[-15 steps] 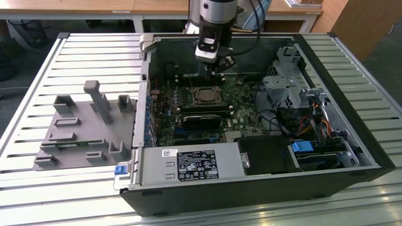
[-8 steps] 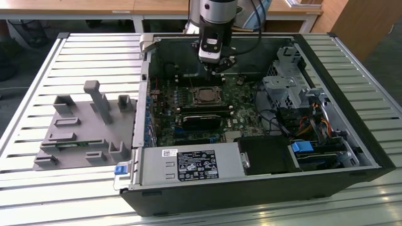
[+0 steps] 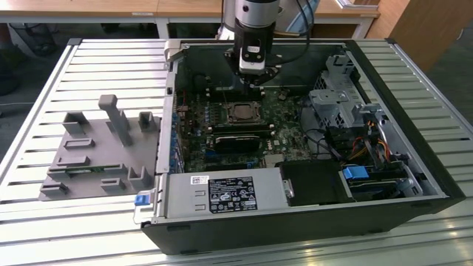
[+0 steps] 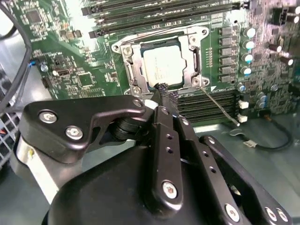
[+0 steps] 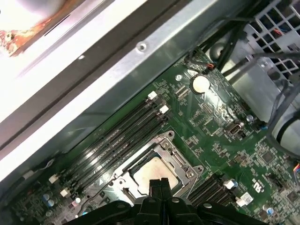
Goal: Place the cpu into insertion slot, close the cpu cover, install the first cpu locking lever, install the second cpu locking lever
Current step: 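Install the first cpu locking lever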
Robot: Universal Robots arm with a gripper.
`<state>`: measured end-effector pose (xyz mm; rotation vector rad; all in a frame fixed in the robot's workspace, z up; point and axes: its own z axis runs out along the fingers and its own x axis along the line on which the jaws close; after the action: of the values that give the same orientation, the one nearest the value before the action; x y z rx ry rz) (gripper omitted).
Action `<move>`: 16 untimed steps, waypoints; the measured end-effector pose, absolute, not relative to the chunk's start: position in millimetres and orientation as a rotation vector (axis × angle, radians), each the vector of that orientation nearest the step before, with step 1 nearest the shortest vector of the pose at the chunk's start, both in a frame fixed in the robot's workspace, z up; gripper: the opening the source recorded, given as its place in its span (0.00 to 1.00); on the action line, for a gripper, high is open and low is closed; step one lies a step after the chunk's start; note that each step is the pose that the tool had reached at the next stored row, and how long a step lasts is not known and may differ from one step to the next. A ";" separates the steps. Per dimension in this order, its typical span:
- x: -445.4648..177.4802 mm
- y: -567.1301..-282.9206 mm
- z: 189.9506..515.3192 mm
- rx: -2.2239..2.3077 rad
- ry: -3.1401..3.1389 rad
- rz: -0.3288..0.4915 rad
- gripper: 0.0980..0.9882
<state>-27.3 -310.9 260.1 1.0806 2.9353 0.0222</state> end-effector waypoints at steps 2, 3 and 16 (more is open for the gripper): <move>-27.3 -310.9 260.1 1.038 2.951 0.022 0.01; -27.3 -310.9 260.1 1.017 2.958 0.023 0.01; -27.3 -310.9 259.9 0.749 3.039 0.024 0.01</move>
<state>-27.3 -310.9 259.9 0.7490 3.0385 0.0245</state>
